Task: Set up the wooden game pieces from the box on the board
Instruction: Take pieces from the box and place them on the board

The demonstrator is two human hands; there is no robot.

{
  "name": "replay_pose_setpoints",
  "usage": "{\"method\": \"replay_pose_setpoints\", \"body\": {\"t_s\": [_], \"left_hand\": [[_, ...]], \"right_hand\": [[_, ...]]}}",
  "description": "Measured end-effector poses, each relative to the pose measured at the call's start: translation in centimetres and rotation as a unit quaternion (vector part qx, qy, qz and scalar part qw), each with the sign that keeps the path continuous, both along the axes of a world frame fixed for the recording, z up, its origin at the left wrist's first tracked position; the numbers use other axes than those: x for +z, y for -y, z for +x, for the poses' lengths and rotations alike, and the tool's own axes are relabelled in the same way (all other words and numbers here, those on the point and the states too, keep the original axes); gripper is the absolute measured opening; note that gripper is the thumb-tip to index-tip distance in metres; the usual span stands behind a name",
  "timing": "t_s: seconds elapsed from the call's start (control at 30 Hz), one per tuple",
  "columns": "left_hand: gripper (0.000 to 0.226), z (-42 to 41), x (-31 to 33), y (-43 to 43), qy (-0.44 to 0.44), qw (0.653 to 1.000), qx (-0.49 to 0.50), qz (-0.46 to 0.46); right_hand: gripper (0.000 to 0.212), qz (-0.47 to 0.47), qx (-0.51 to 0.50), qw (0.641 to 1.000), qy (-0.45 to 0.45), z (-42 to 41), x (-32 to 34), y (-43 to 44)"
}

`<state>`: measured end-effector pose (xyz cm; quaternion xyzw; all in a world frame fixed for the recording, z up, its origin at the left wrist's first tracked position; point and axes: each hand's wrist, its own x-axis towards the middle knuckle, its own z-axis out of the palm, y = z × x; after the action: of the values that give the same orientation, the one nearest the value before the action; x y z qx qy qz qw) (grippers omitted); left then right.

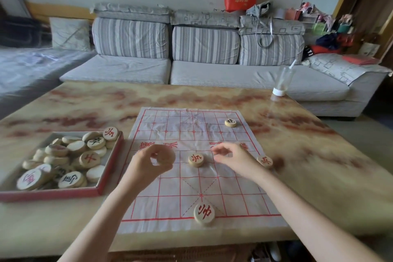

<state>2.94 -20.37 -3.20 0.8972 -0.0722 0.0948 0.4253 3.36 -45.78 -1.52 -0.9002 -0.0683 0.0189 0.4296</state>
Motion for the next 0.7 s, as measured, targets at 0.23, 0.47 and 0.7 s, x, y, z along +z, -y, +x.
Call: {"method": "replay_pose_setpoints", "body": {"t_s": [0.23,0.47,0.7], "left_hand": [[0.051,-2.0,-1.9,-4.6,-0.027,0.995,0.071,0.066],[0.05,-2.1,-3.2,-5.1,-0.033,0.995,0.056,0.072],[0.053,-1.9,-3.8,-4.8,-0.044,0.991,0.065,0.11]], "right_hand": [[0.022,-0.009,0.064,0.998,-0.01,-1.4,-0.3,-5.7],[0.02,-0.009,0.07,0.997,-0.007,-1.9,-0.3,-6.7],[0.02,-0.006,0.071,0.997,-0.018,-2.2,-1.0,-6.9]]}}
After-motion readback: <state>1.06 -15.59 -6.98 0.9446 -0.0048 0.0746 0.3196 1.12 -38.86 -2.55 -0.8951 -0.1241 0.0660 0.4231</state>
